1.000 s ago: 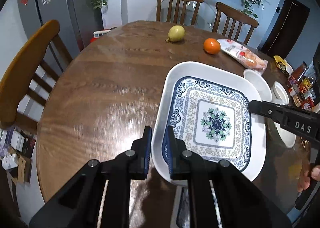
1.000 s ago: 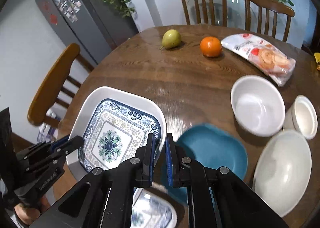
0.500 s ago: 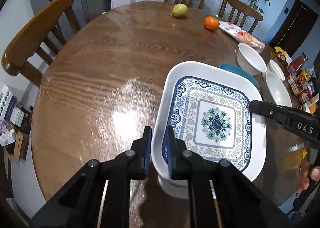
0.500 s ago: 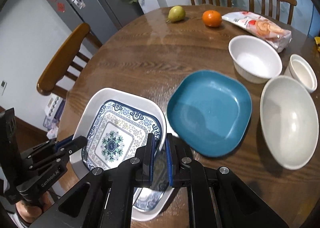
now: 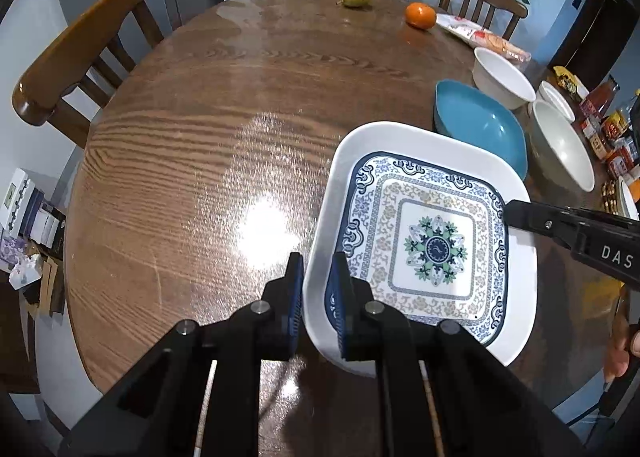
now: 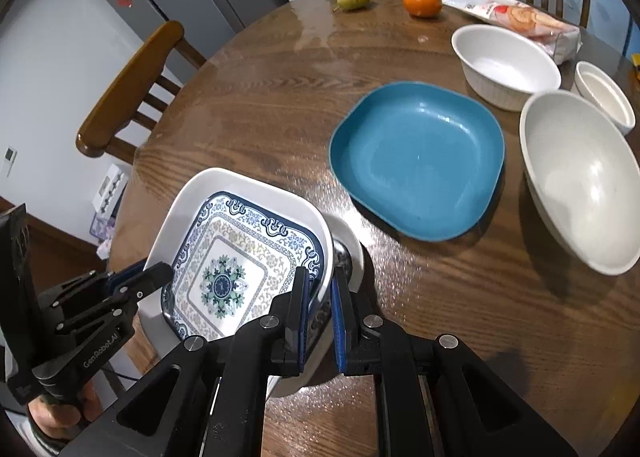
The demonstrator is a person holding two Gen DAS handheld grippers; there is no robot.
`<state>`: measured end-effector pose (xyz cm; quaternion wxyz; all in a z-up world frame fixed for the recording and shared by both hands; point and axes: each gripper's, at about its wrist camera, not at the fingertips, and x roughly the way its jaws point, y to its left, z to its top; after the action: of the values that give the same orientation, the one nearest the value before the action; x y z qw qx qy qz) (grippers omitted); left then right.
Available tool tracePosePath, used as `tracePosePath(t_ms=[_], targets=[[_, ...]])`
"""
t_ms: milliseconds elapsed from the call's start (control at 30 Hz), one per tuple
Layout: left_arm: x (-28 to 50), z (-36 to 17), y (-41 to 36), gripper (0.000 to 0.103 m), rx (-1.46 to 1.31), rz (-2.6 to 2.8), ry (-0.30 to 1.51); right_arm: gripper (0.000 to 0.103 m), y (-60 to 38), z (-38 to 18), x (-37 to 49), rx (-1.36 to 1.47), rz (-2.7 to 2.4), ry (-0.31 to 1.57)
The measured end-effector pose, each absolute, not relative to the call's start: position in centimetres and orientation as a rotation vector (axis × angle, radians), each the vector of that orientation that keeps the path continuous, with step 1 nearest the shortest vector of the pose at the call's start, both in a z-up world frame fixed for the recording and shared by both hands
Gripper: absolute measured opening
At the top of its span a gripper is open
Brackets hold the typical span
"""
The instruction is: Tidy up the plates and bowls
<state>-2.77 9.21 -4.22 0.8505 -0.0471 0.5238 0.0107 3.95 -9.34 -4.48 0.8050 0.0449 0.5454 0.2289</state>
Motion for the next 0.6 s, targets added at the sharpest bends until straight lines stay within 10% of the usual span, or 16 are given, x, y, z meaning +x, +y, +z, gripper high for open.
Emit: tracePosePath(t_ms=[600], targets=[[-2.6, -5.4, 8.7, 0.012, -0.058, 0.044, 1.132, 0.012, -8.4, -5.5, 4.3, 0.053, 0.474, 1.195]])
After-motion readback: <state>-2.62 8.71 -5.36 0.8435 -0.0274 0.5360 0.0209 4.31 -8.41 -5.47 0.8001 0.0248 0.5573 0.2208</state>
